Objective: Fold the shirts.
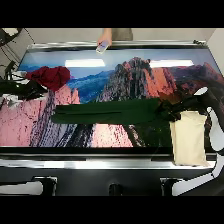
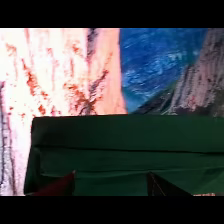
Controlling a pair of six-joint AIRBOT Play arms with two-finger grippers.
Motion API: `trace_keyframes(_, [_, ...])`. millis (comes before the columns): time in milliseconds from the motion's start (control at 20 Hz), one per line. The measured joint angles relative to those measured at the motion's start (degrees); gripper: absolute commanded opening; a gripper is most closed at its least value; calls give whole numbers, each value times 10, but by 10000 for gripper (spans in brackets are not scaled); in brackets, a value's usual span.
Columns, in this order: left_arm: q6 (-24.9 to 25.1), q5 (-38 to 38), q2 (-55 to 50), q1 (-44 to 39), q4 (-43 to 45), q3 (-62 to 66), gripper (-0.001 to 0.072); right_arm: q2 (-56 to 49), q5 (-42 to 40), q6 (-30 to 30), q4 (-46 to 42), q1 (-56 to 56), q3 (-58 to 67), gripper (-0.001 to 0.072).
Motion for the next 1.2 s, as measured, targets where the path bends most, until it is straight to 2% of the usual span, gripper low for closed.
trace_keyframes(100, [0, 0, 21, -18, 0, 0, 538, -17, -1, 3, 26, 8, 1, 697])
trace_keyframes(150, [0, 0, 30, -28, 0, 0, 538, -24, -1, 5, 38, 15, 1, 596])
trace_keyframes(250, [0, 0, 43, -52, 0, 1, 532, -32, -23, 5, 39, 33, 1, 121])
trace_keyframes(300, [0, 0, 46, -66, 0, 0, 526, -33, -37, 5, 33, 42, 2, 61])
trace_keyframes(350, [0, 1, 48, -82, 1, -1, 412, -28, -48, 5, 33, 49, 5, 48])
trace_keyframes(400, [0, 4, 49, -100, 1, -6, 190, -18, -54, 5, 40, 55, 7, 48])
trace_keyframes(450, [0, 11, 50, -123, 0, -16, 37, -3, -58, 5, 42, 60, 8, 47])
trace_keyframes(650, [-6, 92, 48, -241, -13, -97, 28, 84, -63, 4, 38, 88, 10, 47])
trace_keyframes(900, [-53, 216, -21, -392, -68, -159, 28, 222, -44, 16, -9, 160, 11, 47])
trace_keyframes(1200, [-67, 297, -117, -482, -179, -161, 28, 365, -17, 49, -73, 239, 11, 47])
